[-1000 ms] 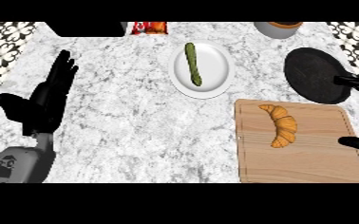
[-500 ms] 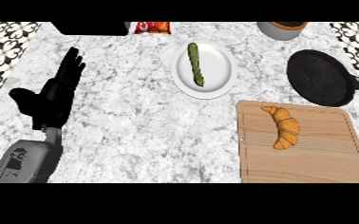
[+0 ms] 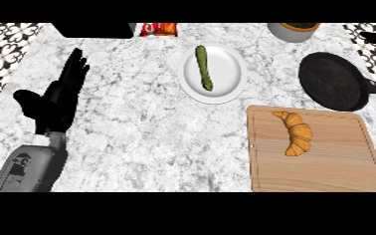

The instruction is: Pick the croissant from the cutting board and place it in the pan

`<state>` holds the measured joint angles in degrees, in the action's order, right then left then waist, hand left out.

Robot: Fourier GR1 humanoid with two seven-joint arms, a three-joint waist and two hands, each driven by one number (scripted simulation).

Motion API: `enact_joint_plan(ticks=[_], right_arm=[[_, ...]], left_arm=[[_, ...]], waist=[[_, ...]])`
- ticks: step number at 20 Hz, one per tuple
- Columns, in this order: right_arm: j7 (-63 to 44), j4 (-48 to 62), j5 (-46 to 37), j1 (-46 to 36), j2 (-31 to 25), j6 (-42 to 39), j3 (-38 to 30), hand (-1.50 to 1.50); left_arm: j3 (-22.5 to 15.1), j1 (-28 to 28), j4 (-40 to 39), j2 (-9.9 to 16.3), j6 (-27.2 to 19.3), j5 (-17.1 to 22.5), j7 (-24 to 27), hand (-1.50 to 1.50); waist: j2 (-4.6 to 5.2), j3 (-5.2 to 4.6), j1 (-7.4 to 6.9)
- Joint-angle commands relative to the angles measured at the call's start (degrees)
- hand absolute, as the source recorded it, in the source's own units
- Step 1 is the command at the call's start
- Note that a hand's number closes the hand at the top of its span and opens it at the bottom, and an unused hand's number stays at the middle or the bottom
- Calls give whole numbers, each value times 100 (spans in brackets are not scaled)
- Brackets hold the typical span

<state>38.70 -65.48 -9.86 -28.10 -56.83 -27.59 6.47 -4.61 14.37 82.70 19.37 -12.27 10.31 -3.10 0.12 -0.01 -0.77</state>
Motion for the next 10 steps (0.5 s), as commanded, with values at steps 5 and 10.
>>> enact_joint_plan(ticks=[5,10], right_arm=[[331,-485,89,211,125,-881,387,-150],[-585,-1388,-204,785,376,-466,516,-150]], left_arm=[[115,12,-9,-30,88,-13,-154,0],[392,-95,-121,49,256,-34,83,0]], waist=[[-19,1,70],[-21,-2,105]])
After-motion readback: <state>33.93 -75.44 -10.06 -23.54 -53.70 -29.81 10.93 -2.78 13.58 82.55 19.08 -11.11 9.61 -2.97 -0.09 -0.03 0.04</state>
